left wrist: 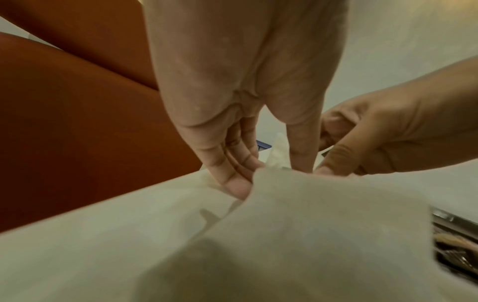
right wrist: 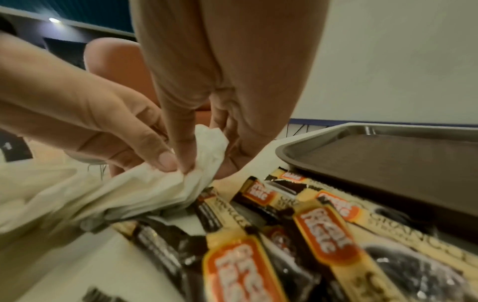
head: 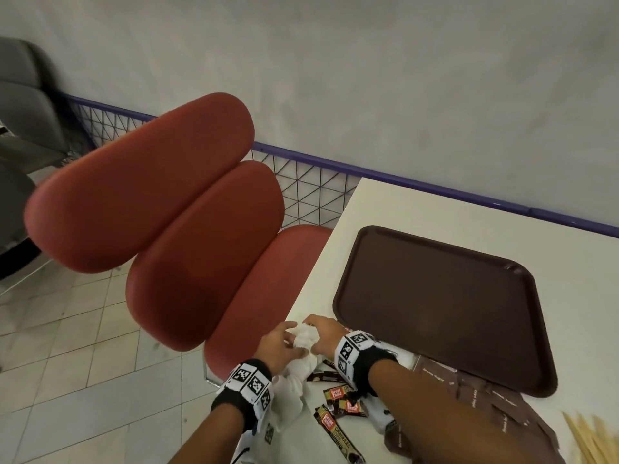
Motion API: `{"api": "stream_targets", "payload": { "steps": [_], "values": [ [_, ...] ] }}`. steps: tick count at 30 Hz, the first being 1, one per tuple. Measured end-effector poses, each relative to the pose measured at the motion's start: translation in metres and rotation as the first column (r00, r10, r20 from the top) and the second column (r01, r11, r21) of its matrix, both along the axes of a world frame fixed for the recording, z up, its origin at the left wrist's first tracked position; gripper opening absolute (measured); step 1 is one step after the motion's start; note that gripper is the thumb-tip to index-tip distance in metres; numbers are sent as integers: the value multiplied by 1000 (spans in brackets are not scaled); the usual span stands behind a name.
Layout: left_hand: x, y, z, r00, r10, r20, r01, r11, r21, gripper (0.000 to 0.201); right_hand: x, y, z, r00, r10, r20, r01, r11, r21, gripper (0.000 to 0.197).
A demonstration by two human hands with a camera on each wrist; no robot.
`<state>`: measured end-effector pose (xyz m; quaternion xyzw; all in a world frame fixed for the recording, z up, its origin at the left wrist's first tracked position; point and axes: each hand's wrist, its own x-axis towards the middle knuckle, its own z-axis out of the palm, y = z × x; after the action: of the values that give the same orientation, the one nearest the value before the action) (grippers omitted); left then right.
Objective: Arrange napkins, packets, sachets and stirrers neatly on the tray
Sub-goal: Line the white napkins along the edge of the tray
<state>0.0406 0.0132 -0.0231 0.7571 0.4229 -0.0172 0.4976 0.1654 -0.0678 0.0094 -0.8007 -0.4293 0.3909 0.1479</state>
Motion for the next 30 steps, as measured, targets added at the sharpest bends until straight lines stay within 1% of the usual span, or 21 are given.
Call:
{"api": "stream_targets", "payload": {
  "steps": [2, 4, 7, 9, 11, 13, 16, 17, 18, 19, 20, 22, 23, 26, 28, 30],
  "values": [
    [0, 3, -2, 999, 16, 48, -14, 999, -32, 57, 4, 1, 3, 999, -30, -24, 32, 998, 58, 36],
    [0, 8, -4, 993, 38, 109, -29, 996, -86, 56, 14, 3, 9, 999, -32, -36, 36, 994, 105, 34],
    [2, 20, -2, 976, 105, 189, -82, 988, -128, 74, 33, 2, 22, 1000, -12, -23, 14, 992, 124, 36],
    [7, 27, 2, 967, 135, 216, -108, 985, -134, 79, 46, 1, 29, 1000, 1, -26, 2, 993, 118, 37],
    [17, 28, 14, 961, 119, 249, -86, 986, -142, 85, 55, -1, 34, 999, 32, -30, -29, 995, 97, 38],
    [30, 24, 30, 961, 58, 271, -8, 983, -181, 91, 62, -3, 38, 997, 53, -61, -47, 995, 91, 39],
    [49, 12, 48, 956, 10, 294, 84, 948, -306, 68, 68, -5, 47, 985, 50, -165, -31, 993, 117, 40],
    [55, 9, 51, 954, 5, 301, 109, 925, -364, 68, 71, -6, 50, 978, 48, -203, -21, 991, 134, 40],
    [60, 5, 54, 951, 9, 308, 135, 886, -443, 69, 73, -7, 54, 971, 42, -236, -7, 989, 150, 39],
    [65, 1, 56, 950, 20, 310, 155, 835, -528, 64, 76, -8, 59, 963, 33, -266, 13, 985, 170, 38],
    [68, -3, 59, 948, 38, 315, 169, 779, -604, 56, 79, -8, 62, 957, 17, -291, 40, 981, 189, 38],
    [73, -10, 64, 948, 73, 310, 177, 688, -704, 38, 85, -11, 67, 946, -27, -324, 107, 967, 232, 39],
    [74, -12, 67, 947, 85, 310, 180, 659, -731, 34, 87, -13, 67, 943, -55, -328, 145, 956, 256, 39],
    [75, -15, 70, 936, 144, 320, 171, 610, -774, 31, 90, -20, 65, 927, -144, -346, 267, 902, 340, 43],
    [75, -14, 70, 924, 194, 329, 148, 611, -778, 31, 93, -26, 63, 912, -214, -349, 353, 842, 408, 41],
    [75, -13, 68, 897, 273, 347, 107, 629, -770, 27, 96, -32, 63, 894, -280, -349, 425, 775, 468, 36]
  ]
}}
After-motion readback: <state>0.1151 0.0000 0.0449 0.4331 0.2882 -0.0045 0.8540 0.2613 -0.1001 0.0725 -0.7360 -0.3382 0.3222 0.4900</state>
